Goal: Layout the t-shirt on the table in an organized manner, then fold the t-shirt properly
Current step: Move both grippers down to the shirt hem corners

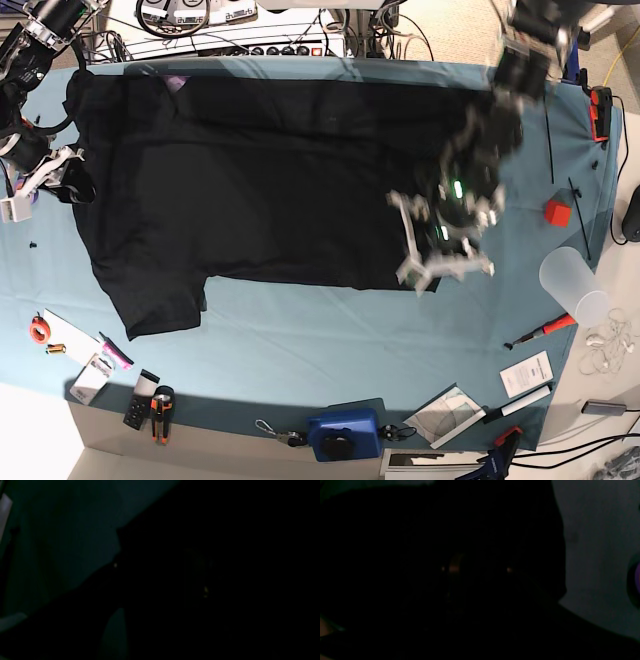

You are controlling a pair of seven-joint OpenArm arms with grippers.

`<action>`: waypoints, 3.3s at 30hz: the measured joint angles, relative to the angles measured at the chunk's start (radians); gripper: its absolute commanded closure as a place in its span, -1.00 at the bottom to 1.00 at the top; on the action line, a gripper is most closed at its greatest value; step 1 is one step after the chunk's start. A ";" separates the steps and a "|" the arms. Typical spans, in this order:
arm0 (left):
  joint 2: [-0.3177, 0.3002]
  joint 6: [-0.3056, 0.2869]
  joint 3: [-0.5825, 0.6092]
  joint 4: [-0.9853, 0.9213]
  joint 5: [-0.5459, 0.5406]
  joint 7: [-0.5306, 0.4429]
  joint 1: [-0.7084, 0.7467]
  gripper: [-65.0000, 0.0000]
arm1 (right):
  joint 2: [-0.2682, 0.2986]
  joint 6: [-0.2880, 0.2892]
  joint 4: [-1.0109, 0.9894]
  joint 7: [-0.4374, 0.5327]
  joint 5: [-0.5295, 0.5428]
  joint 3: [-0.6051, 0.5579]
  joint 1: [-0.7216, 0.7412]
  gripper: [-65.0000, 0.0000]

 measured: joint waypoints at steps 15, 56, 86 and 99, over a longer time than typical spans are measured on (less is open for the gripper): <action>0.005 0.145 0.002 -0.047 0.231 0.019 -0.015 0.02 | 0.000 0.000 0.000 0.000 -0.004 0.000 0.000 0.37; -0.085 0.186 -0.010 0.333 0.071 0.467 -0.046 0.02 | 0.002 -0.076 -0.034 0.449 -0.579 0.002 0.079 0.39; -0.080 0.055 -0.668 0.689 -0.261 0.413 0.388 0.02 | 0.086 -0.230 -0.750 0.519 -0.763 -0.566 0.526 0.40; -0.079 0.055 -0.668 0.689 -0.263 0.397 0.389 0.02 | 0.081 -0.233 -0.560 0.274 -0.644 -0.545 0.450 1.00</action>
